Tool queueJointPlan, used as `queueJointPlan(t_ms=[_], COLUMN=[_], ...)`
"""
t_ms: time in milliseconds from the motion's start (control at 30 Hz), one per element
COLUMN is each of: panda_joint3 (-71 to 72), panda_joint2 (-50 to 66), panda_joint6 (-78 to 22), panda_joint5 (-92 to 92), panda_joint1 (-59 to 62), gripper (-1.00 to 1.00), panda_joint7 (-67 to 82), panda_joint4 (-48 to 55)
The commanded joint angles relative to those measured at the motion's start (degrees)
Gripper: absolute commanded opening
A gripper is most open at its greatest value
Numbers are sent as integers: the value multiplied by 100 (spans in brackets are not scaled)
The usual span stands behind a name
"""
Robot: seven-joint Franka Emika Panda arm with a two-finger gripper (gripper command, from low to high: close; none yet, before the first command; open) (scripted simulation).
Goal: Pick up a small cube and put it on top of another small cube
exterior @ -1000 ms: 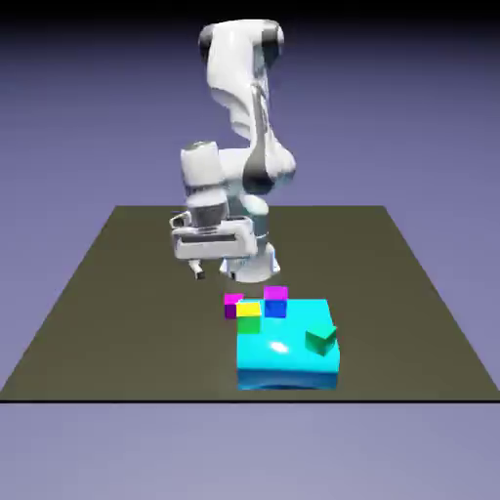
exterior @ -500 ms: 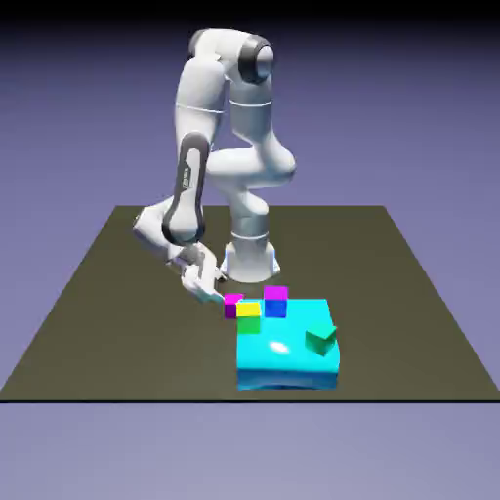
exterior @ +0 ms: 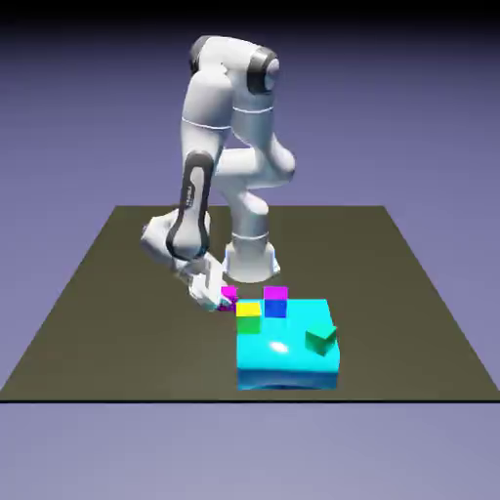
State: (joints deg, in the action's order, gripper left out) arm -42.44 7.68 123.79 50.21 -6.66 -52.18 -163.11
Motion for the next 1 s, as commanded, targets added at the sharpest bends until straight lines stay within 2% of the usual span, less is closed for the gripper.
queueJointPlan(t_ms=[0,67,600,767,800,967], panda_joint3=[-138,-134,3114,3375,3375,3114], panda_joint2=[-178,-167,-1362,-920,-920,-1362], panda_joint6=[-9,-45,-1898,-1030,-1030,-1898], panda_joint5=[-270,-709,-1360,-747,-747,-1359], panda_joint1=[-4,-79,793,523,523,793], gripper=[-100,-100,-100,-100,100,100], panda_joint7=[-171,-532,-2941,-2530,-2530,-2941], panda_joint4=[-25,238,2028,1552,1552,2028])
